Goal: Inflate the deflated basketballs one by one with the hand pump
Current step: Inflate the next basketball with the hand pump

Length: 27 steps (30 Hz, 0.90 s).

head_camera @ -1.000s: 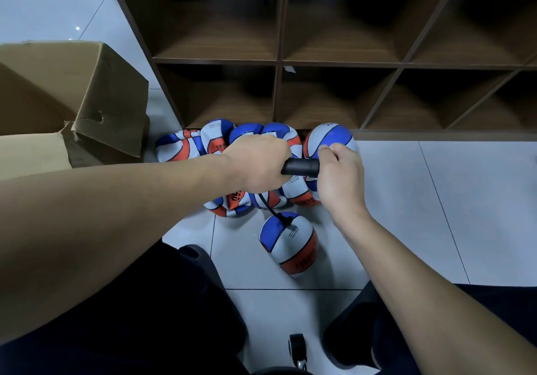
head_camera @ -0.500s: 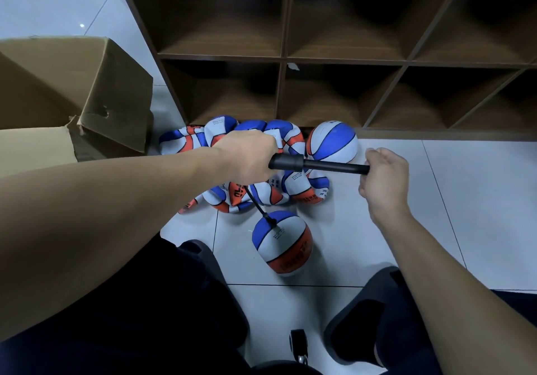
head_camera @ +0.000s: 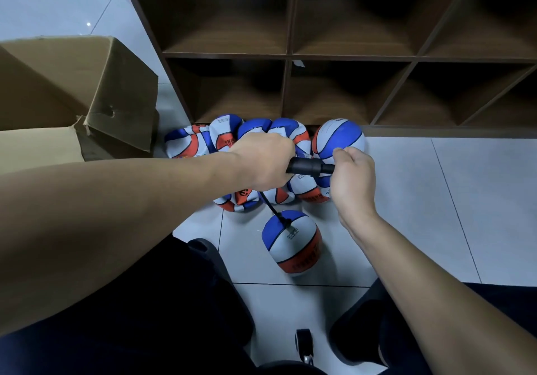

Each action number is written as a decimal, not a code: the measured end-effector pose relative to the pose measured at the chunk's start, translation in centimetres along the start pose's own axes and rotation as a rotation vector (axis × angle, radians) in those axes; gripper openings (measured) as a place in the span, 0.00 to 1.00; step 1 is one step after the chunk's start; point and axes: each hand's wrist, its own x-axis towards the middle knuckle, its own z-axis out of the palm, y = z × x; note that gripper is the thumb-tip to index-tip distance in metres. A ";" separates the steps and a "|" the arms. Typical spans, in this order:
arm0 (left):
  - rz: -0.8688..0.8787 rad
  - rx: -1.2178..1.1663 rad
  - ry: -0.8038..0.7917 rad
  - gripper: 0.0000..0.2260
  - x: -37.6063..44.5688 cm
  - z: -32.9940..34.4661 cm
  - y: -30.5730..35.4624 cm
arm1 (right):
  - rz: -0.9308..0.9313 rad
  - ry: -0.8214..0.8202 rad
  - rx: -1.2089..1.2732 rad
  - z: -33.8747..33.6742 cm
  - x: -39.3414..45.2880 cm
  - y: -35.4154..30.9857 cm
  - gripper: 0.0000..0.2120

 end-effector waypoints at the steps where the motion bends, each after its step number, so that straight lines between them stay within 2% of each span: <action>1: 0.001 -0.002 0.006 0.11 0.1 0.0 0.1 | -0.005 -0.001 -0.002 0.2 0.1 0.0 0.19; 10: 0.028 0.004 0.019 0.06 0.9 -0.2 0.3 | -0.037 -0.045 -0.037 0.7 0.5 -0.4 0.16; 14: 0.070 -0.035 0.027 0.07 1.1 -0.3 -0.2 | -0.073 -0.091 -0.090 -0.5 1.0 -0.9 0.20; 20: 0.013 -0.053 -0.043 0.11 0.9 0.8 -3.3 | 0.074 -0.014 0.005 -5.4 2.7 0.1 0.15; 24: 0.008 -0.064 -0.012 0.16 1.0 1.0 -4.1 | 0.034 -0.012 -0.015 -6.1 3.1 -0.4 0.16; 27: 0.002 -0.053 0.018 0.15 1.2 0.9 -3.5 | 0.021 0.060 -0.030 -4.8 2.3 -0.4 0.14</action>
